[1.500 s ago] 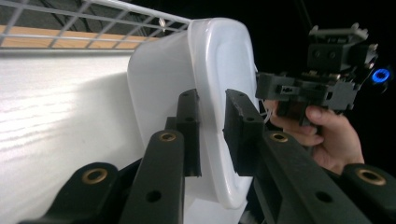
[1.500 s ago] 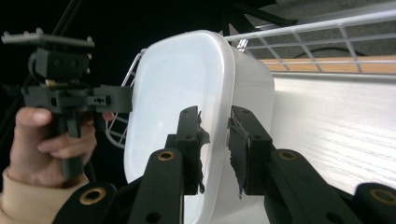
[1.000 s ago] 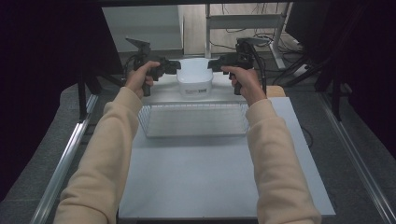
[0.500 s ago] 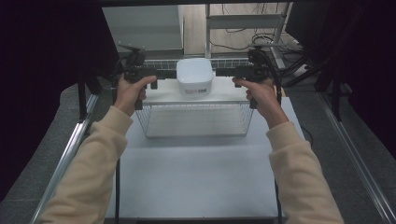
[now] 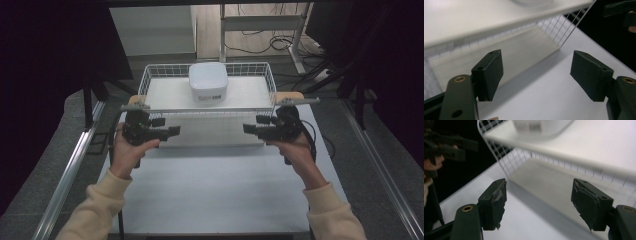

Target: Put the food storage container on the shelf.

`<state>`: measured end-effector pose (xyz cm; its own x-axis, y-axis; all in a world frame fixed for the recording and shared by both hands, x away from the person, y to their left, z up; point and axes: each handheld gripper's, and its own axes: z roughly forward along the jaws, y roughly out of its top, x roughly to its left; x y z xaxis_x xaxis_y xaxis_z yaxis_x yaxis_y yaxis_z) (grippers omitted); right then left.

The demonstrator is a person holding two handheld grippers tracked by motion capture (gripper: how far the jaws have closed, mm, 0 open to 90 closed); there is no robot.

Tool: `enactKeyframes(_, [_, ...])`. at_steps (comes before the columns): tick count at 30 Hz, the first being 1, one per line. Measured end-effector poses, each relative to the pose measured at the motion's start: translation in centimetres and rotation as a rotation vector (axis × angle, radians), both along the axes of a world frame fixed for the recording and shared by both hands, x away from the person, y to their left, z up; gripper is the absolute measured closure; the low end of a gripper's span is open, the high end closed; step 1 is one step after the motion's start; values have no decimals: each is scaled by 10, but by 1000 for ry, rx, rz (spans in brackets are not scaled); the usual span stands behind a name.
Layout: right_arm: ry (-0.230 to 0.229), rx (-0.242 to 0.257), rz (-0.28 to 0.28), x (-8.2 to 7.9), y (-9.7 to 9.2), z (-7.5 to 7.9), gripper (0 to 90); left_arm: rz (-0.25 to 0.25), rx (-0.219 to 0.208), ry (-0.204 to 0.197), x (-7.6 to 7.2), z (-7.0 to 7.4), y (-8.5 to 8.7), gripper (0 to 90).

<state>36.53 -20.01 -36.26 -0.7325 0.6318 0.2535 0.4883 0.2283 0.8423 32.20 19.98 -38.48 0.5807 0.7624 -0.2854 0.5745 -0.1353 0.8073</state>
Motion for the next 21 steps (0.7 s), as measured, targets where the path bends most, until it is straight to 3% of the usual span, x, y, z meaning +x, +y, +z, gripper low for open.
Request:
enactKeyframes(5, [6, -23, 9, -25, -8, -34, 283, -2, 35, 45, -22, -42, 3, 257])
enactKeyframes(8, [17, -35, 3, -37, -14, -53, 283, 5, 57, 68, -31, -59, 6, 260])
enactKeyframes(17, [66, -145, -25, -57, -25, -107, 282, 30, 85, 127, -52, -94, 18, 261])
enactKeyframes(21, [66, -169, -36, -57, -28, -116, 280, 35, 96, 160, -54, -106, 18, 260])
